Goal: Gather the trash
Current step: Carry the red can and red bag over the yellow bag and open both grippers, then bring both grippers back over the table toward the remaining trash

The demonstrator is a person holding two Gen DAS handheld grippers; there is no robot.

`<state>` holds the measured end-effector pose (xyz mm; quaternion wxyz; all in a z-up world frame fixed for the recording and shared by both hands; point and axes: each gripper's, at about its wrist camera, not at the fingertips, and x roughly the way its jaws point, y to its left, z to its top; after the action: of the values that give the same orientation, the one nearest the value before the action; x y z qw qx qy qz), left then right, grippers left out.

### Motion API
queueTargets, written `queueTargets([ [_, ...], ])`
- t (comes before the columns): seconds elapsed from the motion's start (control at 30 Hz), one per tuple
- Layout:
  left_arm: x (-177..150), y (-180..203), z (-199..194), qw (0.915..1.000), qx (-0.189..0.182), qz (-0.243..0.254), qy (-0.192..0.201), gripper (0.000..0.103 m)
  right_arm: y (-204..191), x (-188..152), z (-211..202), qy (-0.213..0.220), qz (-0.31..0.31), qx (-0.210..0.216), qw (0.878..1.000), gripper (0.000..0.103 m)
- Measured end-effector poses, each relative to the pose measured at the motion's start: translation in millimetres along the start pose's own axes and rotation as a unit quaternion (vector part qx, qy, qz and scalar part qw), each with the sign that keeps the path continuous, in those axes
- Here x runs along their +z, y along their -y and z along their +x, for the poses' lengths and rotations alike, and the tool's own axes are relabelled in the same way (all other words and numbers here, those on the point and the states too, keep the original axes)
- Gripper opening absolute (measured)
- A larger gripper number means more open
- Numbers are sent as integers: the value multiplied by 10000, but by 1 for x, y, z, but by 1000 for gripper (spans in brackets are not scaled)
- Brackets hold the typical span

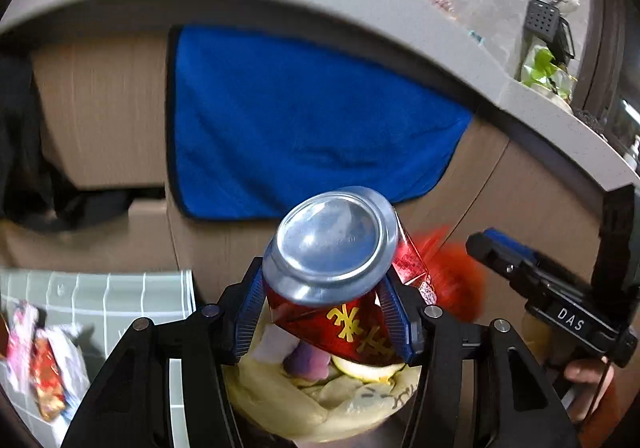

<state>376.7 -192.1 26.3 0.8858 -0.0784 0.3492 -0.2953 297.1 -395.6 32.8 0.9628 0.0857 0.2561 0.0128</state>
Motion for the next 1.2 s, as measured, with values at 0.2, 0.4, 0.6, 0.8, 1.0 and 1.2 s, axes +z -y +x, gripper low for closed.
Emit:
queueTargets([
  [0.2,-7,-16,2,9996,185,-98,-199,62,-2,-12,6,-112,80,32,9999,51],
  [0.4,-16,-21,24,9977,-343,-247,-522,67,-10,-12,8,-39,135,-25,9999,51],
  [0.6,-28,-28,48,9961,-411,-371,-687,68,-3,-8,-11,233,312,-237,9990,51],
  [0.8,-32,-42,18,9985,-57,-281,-474,68,3,-10,-18,194,281,-375,9987,52],
  [1.0,-31,-75,-39,9977,667,84,-105,68,-18,-21,-6,75,305,-58,9995,52],
  [1.2,-32,-137,-110,9894,1367,-4,491,68,-74,-27,18,41,149,546,9984,52],
])
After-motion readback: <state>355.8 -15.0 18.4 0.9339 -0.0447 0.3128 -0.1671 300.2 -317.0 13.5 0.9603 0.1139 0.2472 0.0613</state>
